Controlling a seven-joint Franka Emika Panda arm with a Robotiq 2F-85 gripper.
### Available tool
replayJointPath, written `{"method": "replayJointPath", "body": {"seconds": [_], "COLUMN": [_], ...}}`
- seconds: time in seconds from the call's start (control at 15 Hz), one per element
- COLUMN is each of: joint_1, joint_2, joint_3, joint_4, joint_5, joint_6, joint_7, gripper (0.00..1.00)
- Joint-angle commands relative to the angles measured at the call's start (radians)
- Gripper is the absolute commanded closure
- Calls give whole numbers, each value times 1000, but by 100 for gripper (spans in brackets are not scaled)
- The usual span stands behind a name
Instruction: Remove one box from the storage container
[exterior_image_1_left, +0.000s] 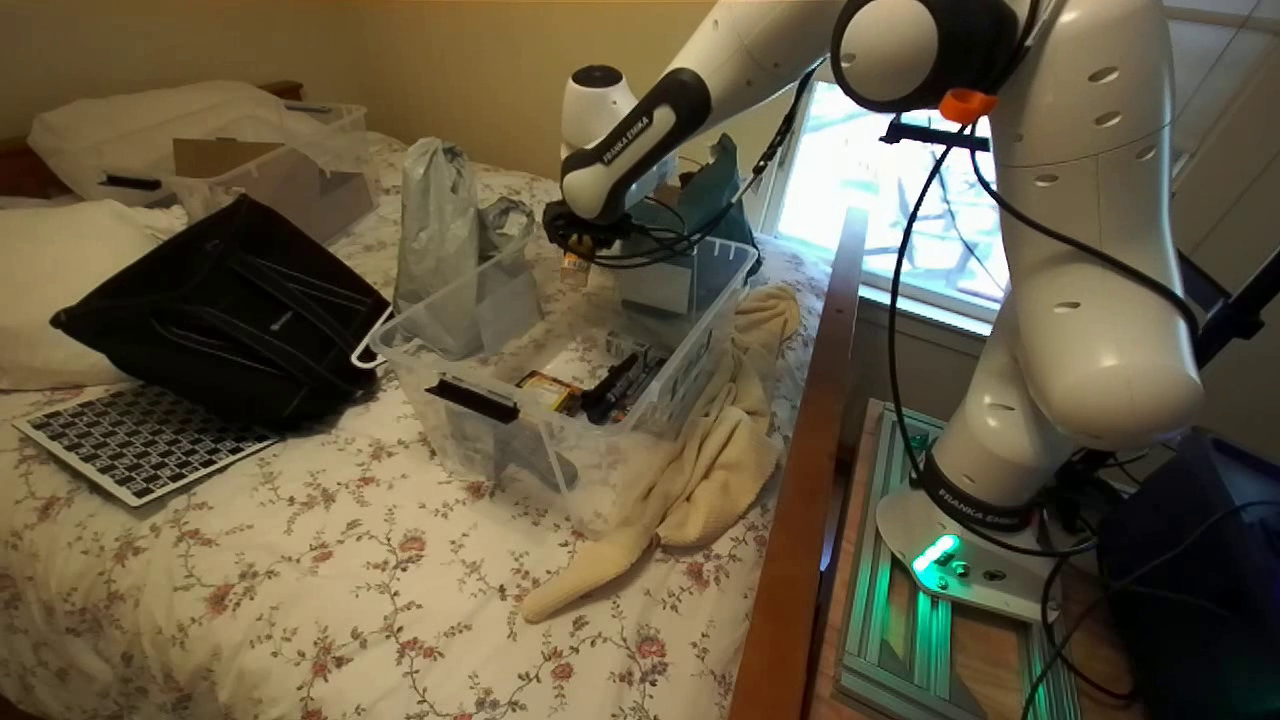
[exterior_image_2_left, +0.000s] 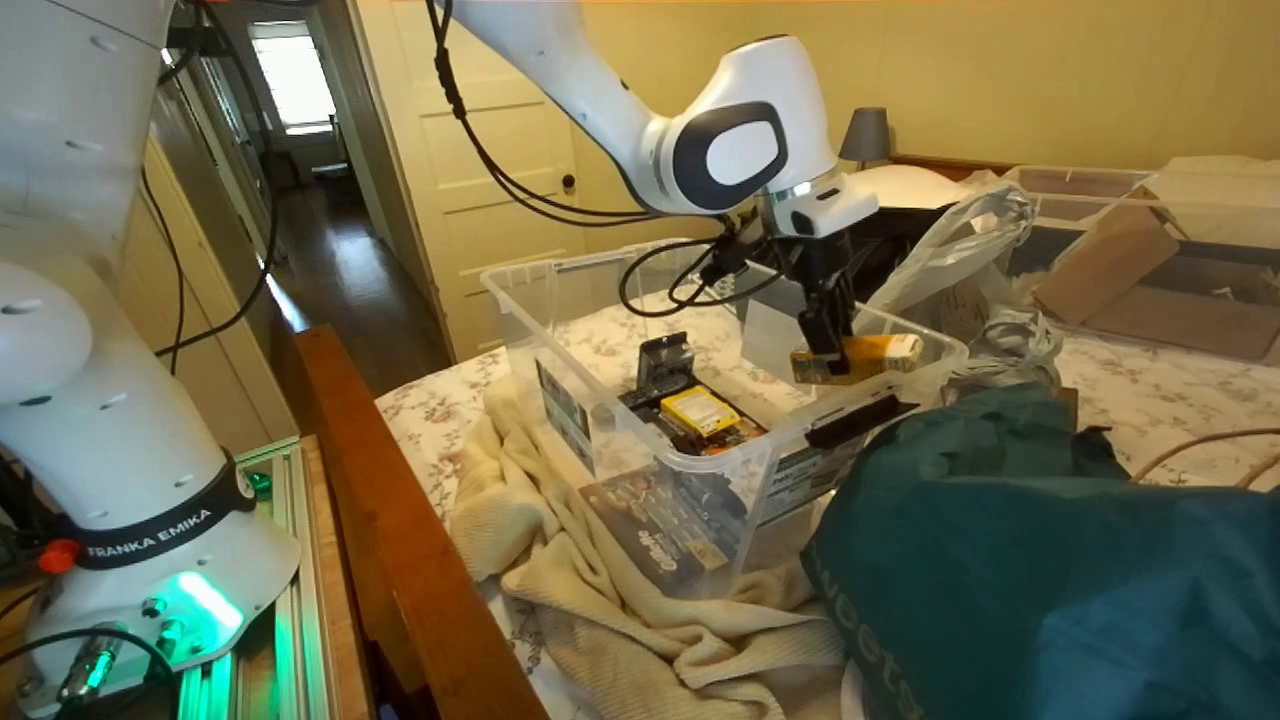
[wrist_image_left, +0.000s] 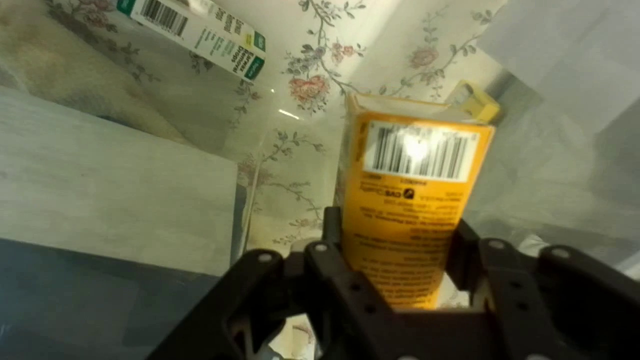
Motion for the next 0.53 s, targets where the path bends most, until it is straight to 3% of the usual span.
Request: {"method": "replayJointPath", "body": {"seconds": [0.0,0.47], "joint_1": [6,3], "joint_2": [-56,-92], "joint_3": [-6,-5], "joint_4": [-38,-29], "joint_5": [-65,-98], "joint_6": [54,115], "joint_7": [47,51], "gripper": [77,77]}}
